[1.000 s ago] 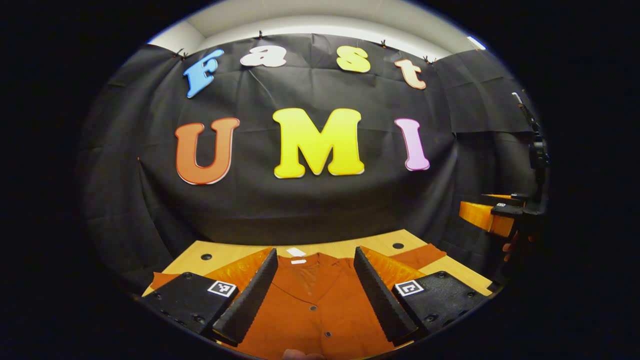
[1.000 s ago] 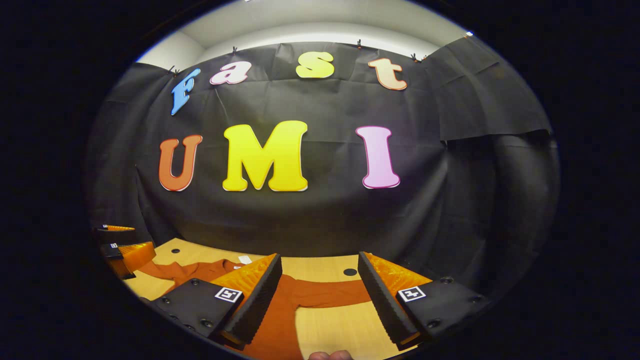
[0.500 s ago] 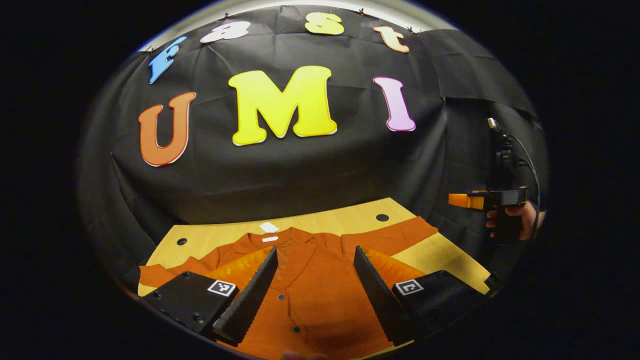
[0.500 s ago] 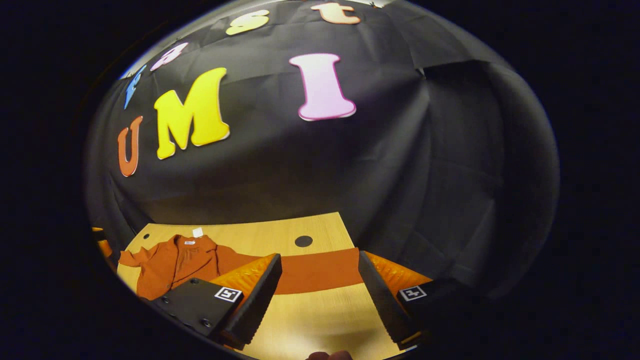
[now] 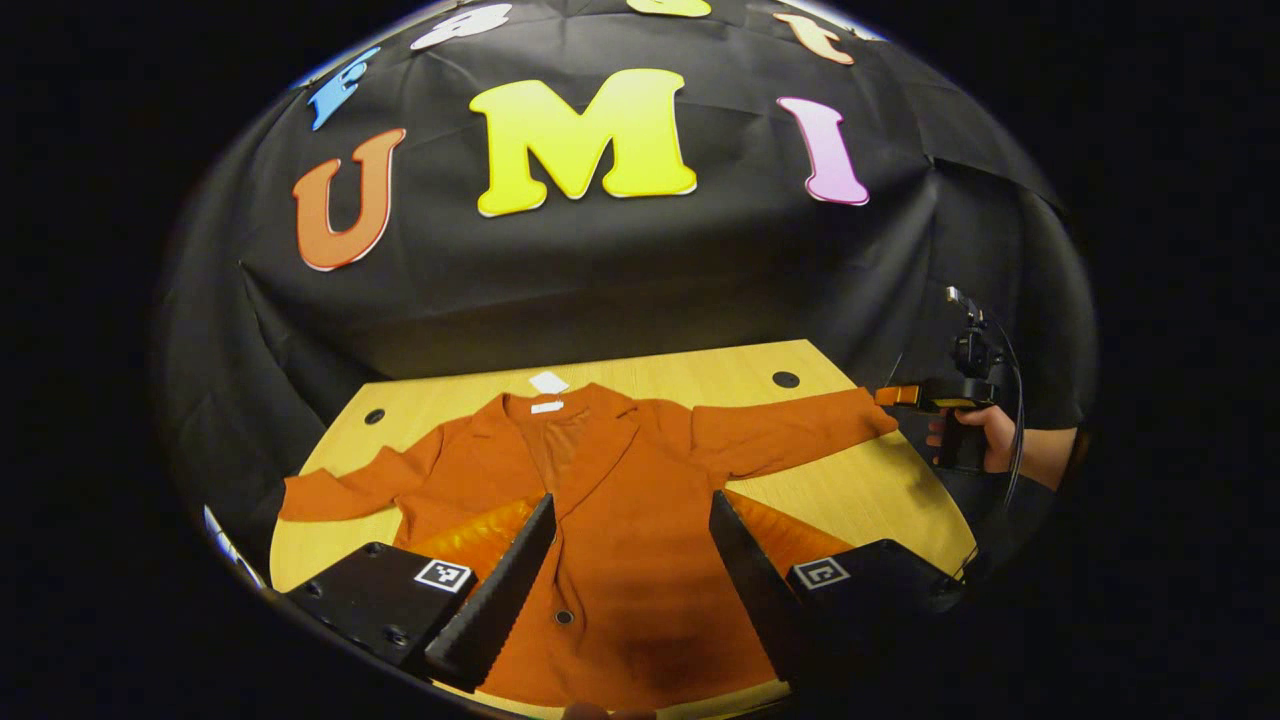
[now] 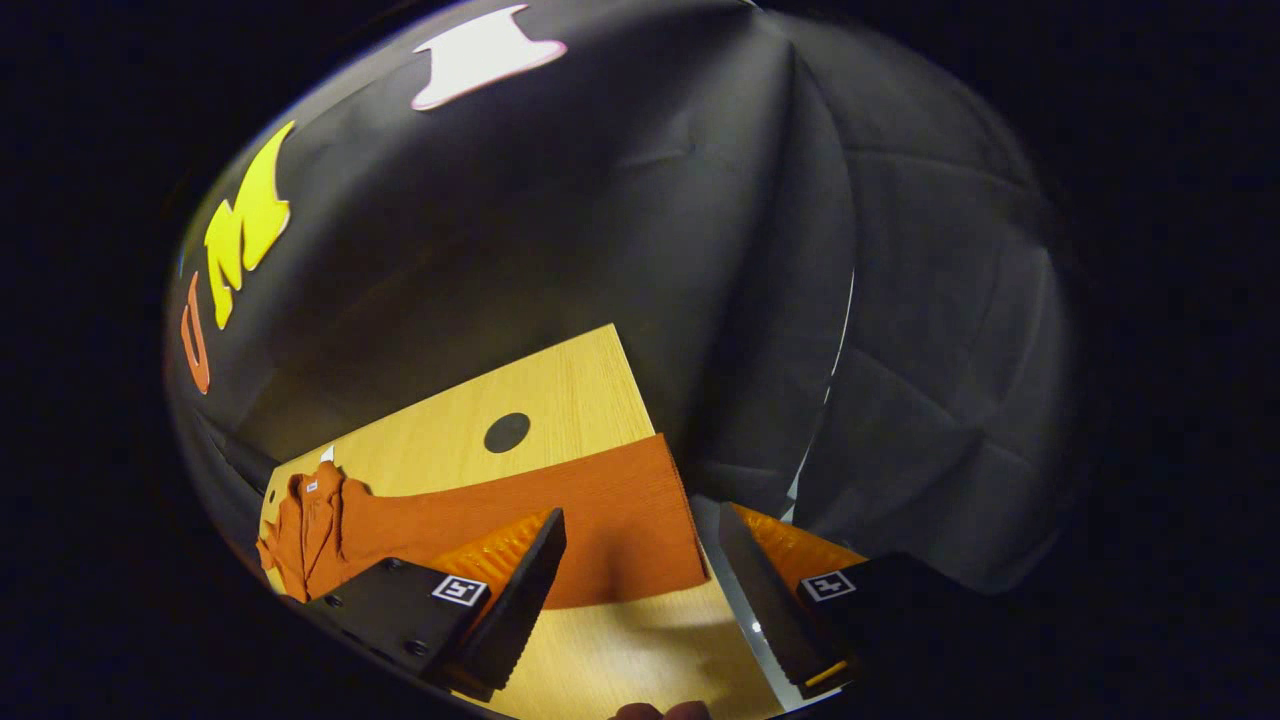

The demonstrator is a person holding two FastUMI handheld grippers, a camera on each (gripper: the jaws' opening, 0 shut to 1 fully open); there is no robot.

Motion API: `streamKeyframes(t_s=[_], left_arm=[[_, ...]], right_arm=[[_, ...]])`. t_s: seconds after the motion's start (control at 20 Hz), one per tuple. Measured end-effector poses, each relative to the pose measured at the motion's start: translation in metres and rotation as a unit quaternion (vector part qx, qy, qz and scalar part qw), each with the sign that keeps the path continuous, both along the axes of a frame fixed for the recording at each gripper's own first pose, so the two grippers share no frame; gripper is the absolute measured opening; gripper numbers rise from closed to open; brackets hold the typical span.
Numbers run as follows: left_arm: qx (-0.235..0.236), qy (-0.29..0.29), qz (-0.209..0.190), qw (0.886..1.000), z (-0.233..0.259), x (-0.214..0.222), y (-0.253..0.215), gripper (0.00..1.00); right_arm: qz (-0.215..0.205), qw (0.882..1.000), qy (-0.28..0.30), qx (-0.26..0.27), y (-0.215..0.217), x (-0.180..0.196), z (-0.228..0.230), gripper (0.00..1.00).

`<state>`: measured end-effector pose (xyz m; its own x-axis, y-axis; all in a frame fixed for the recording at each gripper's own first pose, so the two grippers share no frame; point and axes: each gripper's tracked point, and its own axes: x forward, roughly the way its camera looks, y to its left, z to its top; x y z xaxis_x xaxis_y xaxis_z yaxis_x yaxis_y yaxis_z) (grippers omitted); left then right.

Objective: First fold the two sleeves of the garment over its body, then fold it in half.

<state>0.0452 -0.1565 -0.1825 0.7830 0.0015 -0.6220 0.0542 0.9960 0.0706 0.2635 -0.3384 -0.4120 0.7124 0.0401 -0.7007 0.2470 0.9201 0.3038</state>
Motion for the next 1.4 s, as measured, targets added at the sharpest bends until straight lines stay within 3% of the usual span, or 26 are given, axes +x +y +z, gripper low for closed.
streamKeyframes(t_s=[0.4, 0.5, 0.65, 0.85, 0.9, 1.0, 1.2, 1.4], left_arm=[[0.019, 0.023, 0.03, 0.999, -0.009, -0.003, 0.006, 1.0], [0.017, 0.026, 0.029, 0.999, -0.012, 0.0, 0.003, 1.0], [0.017, 0.024, 0.026, 0.999, -0.013, 0.003, 0.001, 1.0], [0.013, 0.021, 0.033, 0.999, -0.014, 0.003, 0.005, 1.0], [0.01, 0.02, 0.036, 0.999, -0.014, 0.003, 0.008, 1.0], [0.005, 0.015, 0.046, 0.999, -0.012, 0.001, 0.019, 1.0], [0.0, -0.009, 0.071, 0.997, -0.004, 0.003, 0.05, 1.0], [-0.009, -0.039, 0.08, 0.996, 0.003, 0.004, 0.085, 1.0]], right_arm=[[0.0, 0.999, 0.026, 0.048, 0.006, 0.022, -0.04, 0.94], [-0.005, 0.998, 0.031, 0.049, 0.006, 0.022, -0.044, 0.8], [-0.007, 0.999, 0.039, 0.037, 0.005, 0.02, -0.04, 0.7], [-0.028, 0.998, 0.054, -0.001, -0.006, 0.016, -0.035, 0.39], [-0.03, 0.998, 0.052, -0.009, -0.009, 0.015, -0.032, 0.19], [-0.019, 0.998, 0.06, 0.013, 0.002, 0.01, -0.023, 0.01], [0.006, 0.999, 0.041, 0.014, 0.021, 0.008, 0.018, 0.01], [0.026, 1.0, 0.003, -0.009, 0.053, 0.01, 0.088, 0.01]])
